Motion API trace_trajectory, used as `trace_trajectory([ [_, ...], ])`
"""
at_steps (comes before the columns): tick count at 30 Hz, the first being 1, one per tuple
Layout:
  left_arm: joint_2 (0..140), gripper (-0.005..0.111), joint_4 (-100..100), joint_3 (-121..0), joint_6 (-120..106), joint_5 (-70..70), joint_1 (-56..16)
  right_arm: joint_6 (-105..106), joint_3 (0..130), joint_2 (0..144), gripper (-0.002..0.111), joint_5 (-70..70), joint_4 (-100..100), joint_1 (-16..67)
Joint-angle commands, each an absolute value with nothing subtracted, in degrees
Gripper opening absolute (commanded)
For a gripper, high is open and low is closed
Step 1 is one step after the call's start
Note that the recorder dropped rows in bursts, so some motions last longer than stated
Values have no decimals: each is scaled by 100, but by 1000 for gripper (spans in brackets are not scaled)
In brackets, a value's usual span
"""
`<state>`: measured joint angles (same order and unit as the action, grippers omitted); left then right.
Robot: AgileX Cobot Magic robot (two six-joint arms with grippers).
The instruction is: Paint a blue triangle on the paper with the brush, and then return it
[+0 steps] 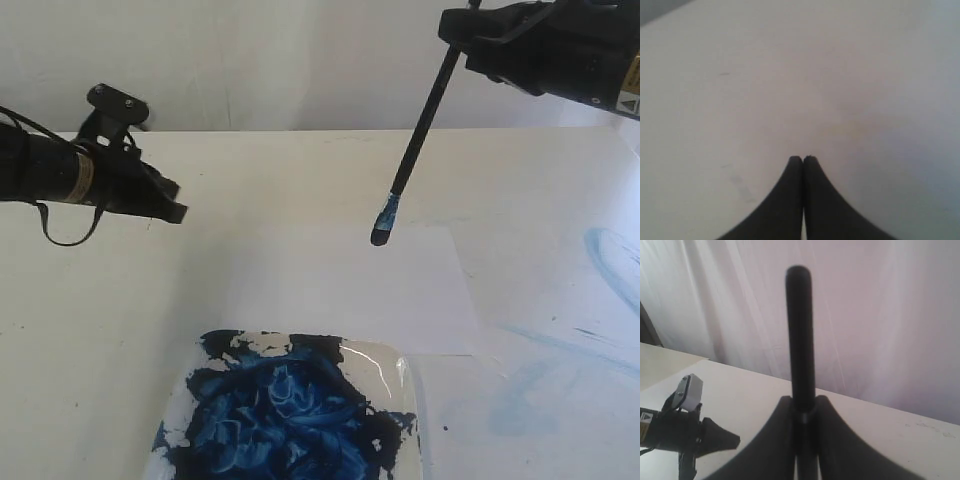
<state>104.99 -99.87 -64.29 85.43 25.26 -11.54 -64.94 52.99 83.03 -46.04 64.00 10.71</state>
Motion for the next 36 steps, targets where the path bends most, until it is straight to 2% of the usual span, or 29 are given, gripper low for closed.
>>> trace_trajectory([
  [1,10362,0,-9995,-6461,8119,297,-1158,-6449,5324,8284,0,-4636,6365,1030],
  [6,10300,0,-9995,-6442,7658,-137,-1146,-6449,5324,8284,0,-4647,6365,1030],
  [10,10260,0,-9491,-6462,6297,-1651,-1146,-6449,5324,8284,0,-4683,6365,1030],
  [13,10249,0,-6838,-6751,3984,-2123,-1146,-6449,5324,8284,0,-4683,6365,1030],
  [16,10249,0,-2153,-7170,-319,-2032,-1200,-6449,5324,8284,0,-4683,6365,1030],
  [18,10249,0,1090,-7563,-3712,-2798,-1274,-6449,5324,8284,0,-4683,6365,1030],
  [21,10292,0,3997,-8000,-5909,-4280,-1273,-6449,5324,8284,0,-4683,6365,1030],
  [24,10348,0,4701,-8070,-6102,-4685,-1387,-6464,5324,8299,0,-4684,6365,1030],
  [36,10976,0,4613,-8049,-6026,-4778,-1541,-6425,5324,8609,0,-5054,6365,1040],
])
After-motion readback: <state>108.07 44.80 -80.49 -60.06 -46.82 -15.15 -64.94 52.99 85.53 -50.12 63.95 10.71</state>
